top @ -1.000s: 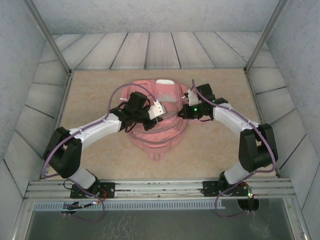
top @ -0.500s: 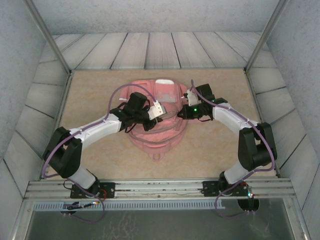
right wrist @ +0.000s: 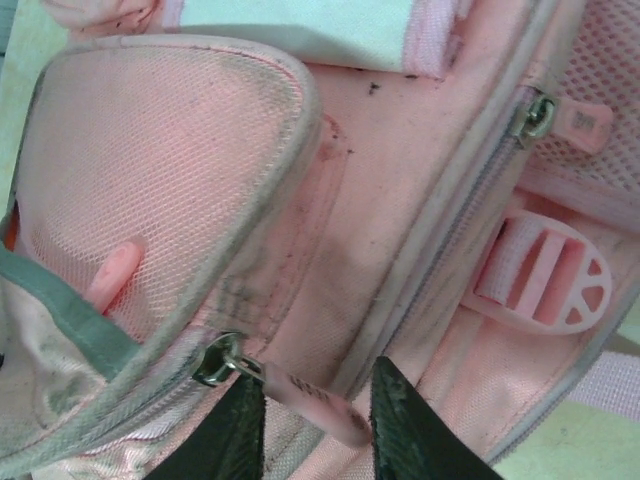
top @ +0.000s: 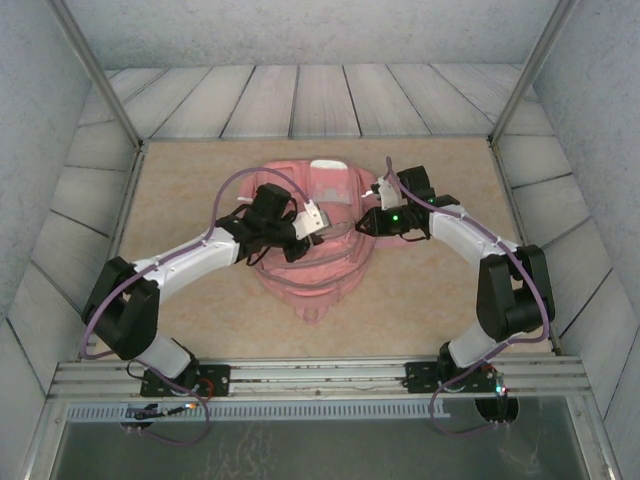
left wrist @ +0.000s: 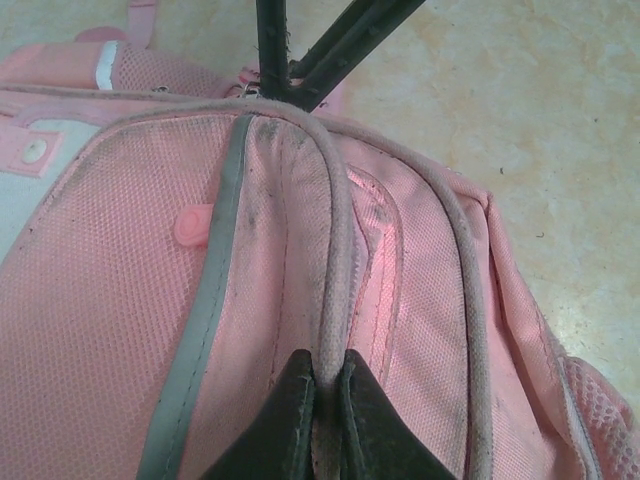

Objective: Pack the student bag

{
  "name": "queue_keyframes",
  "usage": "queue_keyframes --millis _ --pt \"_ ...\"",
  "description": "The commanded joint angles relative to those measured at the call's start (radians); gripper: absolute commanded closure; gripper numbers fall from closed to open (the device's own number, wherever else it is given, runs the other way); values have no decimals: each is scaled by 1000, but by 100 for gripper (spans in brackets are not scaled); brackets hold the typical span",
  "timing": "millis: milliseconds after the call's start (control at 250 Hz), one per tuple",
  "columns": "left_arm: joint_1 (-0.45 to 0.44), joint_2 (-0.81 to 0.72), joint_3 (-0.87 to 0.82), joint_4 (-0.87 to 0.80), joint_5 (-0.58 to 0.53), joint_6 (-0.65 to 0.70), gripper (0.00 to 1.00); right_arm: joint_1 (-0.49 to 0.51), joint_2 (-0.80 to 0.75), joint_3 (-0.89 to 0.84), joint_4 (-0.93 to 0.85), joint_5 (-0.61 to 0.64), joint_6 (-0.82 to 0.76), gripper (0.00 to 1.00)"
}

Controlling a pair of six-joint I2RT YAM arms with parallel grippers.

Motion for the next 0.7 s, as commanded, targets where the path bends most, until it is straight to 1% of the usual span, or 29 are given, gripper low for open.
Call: queue_keyframes --millis 0,40,64,92,144,200,252,308,376,496,632,695 --pt "-5 -60 -23 -74 98 -17 88 -36 -21 46 13 116 -13 64" --pt "-5 -64 -29 -71 95 -21 86 -37 -25 56 0 128 -17 61" --pt "-5 -66 -32 -69 90 -23 83 -37 -28 62 -9 132 -21 58" --pt "-5 -69 -38 -65 84 -27 78 -36 -31 67 -18 137 -26 53" --pt "-5 -78 -49 -55 76 -30 75 -37 -39 80 -32 145 -33 45" --pt "-5 -87 -62 -39 51 -38 69 -36 -49 91 -44 160 -39 41" --pt "-5 -99 -72 -23 21 -53 68 -36 -55 106 -62 161 -49 38" --pt "-5 -115 -81 -15 -37 -64 63 -37 -62 127 -80 170 -56 36" --pt "-4 -139 -96 -3 -104 -82 62 -37 -72 145 -88 184 -60 32" --pt "12 -197 -143 50 -236 -135 55 -37 -86 180 -108 232 -71 26" --pt "69 -283 -206 107 -377 -236 40 -38 -119 190 -109 335 -80 18" --pt "97 -337 -254 145 -450 -280 28 -40 -146 173 -91 377 -82 13"
